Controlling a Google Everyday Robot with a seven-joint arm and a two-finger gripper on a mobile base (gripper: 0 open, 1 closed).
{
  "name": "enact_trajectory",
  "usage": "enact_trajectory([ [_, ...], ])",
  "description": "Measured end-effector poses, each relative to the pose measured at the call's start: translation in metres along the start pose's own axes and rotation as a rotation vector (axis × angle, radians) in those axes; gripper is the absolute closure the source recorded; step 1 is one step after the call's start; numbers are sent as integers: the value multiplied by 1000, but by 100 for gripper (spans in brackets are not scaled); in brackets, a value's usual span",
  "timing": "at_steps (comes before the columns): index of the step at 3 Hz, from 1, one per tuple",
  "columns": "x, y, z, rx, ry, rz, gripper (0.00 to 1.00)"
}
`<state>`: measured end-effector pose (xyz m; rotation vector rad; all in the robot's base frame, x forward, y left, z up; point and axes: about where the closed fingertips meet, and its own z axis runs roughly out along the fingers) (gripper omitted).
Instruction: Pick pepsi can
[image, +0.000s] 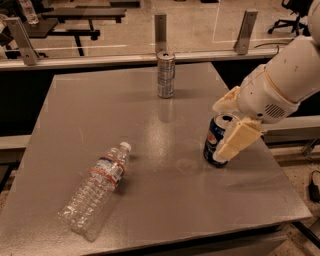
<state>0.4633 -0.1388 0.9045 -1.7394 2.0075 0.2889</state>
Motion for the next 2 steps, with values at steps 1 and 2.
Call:
enact_trajectory([
  [1,-7,-1,-4,-1,-7,-31,48],
  [2,-10,-8,-11,2,-11,-47,72],
])
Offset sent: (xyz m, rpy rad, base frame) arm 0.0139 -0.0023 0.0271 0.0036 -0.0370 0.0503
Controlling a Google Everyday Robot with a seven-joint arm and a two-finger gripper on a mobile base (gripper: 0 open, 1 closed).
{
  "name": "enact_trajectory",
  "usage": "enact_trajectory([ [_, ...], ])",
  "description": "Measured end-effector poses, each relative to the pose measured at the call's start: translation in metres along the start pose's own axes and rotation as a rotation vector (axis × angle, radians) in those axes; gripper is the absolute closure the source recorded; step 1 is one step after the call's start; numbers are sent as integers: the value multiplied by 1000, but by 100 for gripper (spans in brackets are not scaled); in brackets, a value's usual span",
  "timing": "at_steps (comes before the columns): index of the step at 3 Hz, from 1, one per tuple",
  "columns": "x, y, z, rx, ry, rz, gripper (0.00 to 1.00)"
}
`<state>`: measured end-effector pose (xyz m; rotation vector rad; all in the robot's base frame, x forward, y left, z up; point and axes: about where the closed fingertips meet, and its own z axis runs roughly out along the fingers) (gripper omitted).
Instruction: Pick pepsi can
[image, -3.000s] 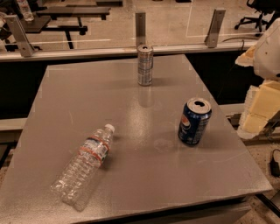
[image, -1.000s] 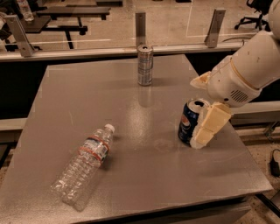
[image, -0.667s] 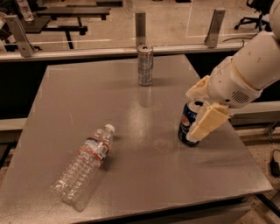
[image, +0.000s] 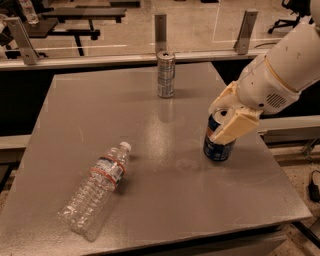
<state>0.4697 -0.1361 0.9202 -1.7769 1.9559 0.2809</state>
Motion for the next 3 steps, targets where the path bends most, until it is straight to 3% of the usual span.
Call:
enact_trajectory([
  [1,-15,-20,-22,-20,-42,-10,99],
  [2,-41,-35,-62,-45,-110,-37,100],
  [3,-41,-35,-62,-45,-110,-37,100],
])
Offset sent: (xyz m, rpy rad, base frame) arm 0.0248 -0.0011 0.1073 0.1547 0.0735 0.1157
